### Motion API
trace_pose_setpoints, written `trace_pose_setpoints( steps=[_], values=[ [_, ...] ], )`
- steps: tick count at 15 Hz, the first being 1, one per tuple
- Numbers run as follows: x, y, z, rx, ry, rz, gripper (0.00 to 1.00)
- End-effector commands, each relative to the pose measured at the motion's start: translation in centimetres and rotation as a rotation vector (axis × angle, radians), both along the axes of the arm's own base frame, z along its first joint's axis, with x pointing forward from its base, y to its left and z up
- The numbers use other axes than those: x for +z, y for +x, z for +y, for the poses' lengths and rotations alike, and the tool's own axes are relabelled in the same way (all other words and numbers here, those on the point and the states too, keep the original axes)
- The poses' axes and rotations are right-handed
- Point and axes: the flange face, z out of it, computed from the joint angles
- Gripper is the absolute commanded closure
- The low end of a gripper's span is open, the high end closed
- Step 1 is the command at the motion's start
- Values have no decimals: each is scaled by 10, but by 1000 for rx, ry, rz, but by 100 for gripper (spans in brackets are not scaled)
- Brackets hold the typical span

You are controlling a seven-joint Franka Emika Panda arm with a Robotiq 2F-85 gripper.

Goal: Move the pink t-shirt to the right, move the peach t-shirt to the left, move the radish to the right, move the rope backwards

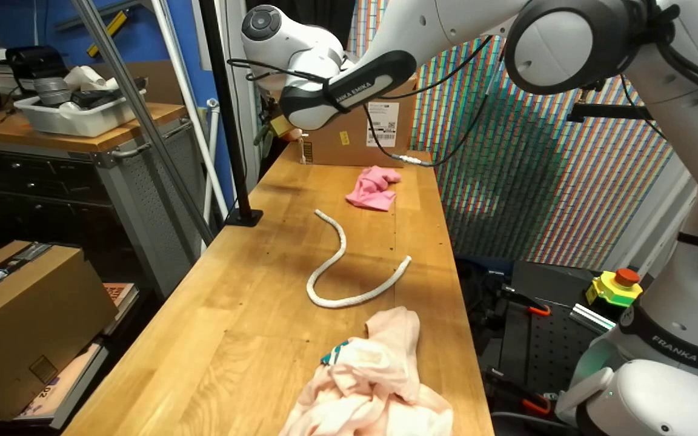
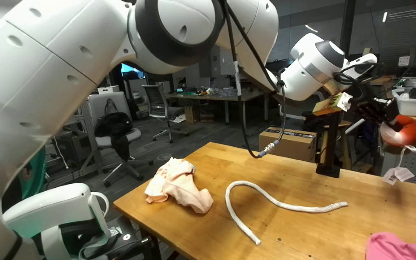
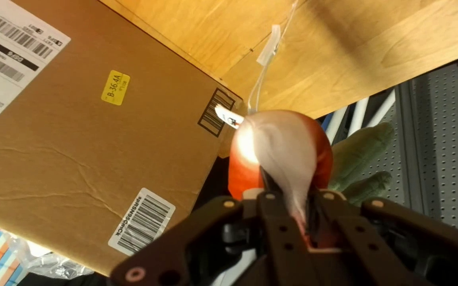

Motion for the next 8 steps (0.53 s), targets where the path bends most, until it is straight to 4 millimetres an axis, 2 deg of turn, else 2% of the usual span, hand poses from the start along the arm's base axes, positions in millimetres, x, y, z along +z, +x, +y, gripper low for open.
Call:
trace_pose_setpoints(
  steps=[1,2,3,4,5,8],
  values=[
    [10,17,-6,8,36,-43,96],
    [10,18,-8,2,41,-43,96],
    [9,18,-10,-7,42,-40,81],
    [9,19,-12,-16,44,-41,60],
    [8,18,-16,-26,37,-32,55],
    [2,16,-27,-43,29,-19,31]
  ],
)
